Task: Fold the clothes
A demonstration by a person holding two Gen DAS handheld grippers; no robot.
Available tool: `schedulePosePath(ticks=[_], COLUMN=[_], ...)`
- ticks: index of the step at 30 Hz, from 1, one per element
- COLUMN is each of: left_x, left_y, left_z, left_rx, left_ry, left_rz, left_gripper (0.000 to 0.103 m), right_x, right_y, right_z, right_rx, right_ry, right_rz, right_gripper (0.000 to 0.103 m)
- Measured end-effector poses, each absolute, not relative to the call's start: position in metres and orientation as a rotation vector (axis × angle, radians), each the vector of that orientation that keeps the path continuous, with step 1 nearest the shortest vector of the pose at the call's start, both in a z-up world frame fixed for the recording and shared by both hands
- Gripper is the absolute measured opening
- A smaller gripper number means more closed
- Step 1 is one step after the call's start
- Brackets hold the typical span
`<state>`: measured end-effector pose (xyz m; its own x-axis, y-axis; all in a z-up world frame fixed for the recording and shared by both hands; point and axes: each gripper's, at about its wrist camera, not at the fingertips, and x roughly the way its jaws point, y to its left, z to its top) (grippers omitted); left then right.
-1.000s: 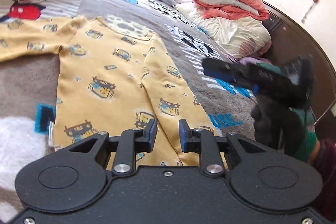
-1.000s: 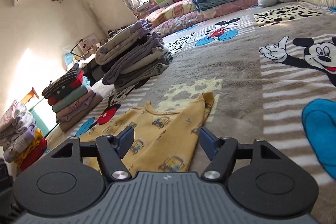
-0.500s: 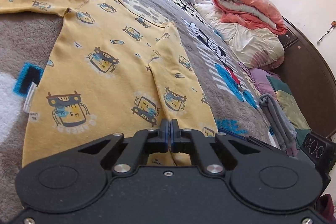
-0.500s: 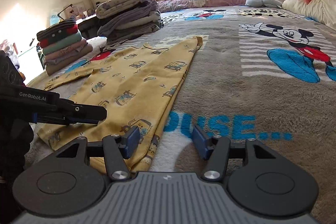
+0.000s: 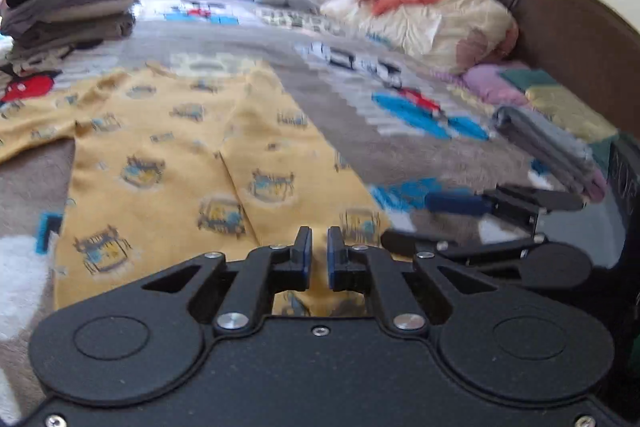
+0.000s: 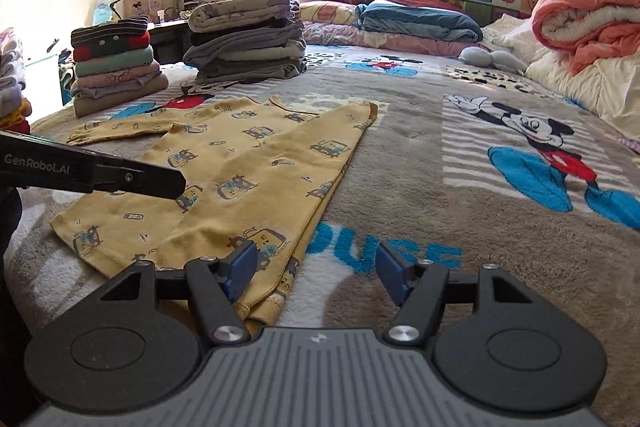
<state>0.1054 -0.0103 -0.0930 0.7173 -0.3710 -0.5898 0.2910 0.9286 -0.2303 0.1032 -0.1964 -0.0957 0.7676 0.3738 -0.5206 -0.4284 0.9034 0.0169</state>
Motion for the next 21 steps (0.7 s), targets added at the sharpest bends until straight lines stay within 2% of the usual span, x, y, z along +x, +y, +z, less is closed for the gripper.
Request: schedulePosePath(ticks=[3,5,6,7,9,12,14,18,21], left_x=[0.106,0.101,0.100,0.100,0.100,0.099,0.099,0.107,0.129], left_y=[-0.017,-0.019,-0.019,-0.016,-0.012,-0.005,0.008,0.021,0.008], left_z=[-0.096,-0.087,-0.085,-0.085,-0.085,-0.082,-0.073,-0.063,-0.058], left_rx=[-0.113,-0.093,-0.089,-0.098,-0.117,-0.150,-0.203,-0.251,-0.209], left_ry=[0.702,0.652,0.635,0.635,0.635,0.624,0.588,0.569,0.583], left_rz=[-0.386,-0.409,-0.414,-0.407,-0.395,-0.374,-0.356,-0.336,-0.343], left_gripper=[0.004,0.013,0.035,0.049,0.048,0.035,0.035,0.025,0.020], right_x=[0.110,0.109,0.106,0.103,0.097,0.090,0.085,0.079,0.074], right_y=[-0.204,-0.206,-0.206,-0.205,-0.204,-0.200,-0.195,-0.180,-0.164], right_z=[-0.106,-0.104,-0.102,-0.100,-0.097,-0.091,-0.085,-0.077,-0.077], right_rx=[-0.060,-0.046,-0.052,-0.054,-0.060,-0.082,-0.103,-0.167,-0.234], right_ry=[0.602,0.595,0.582,0.570,0.544,0.498,0.457,0.405,0.381], right_rz=[0.425,0.424,0.421,0.423,0.427,0.436,0.456,0.542,0.624], right_gripper=[0.068,0.068,0.068,0.068,0.068,0.066,0.061,0.046,0.044])
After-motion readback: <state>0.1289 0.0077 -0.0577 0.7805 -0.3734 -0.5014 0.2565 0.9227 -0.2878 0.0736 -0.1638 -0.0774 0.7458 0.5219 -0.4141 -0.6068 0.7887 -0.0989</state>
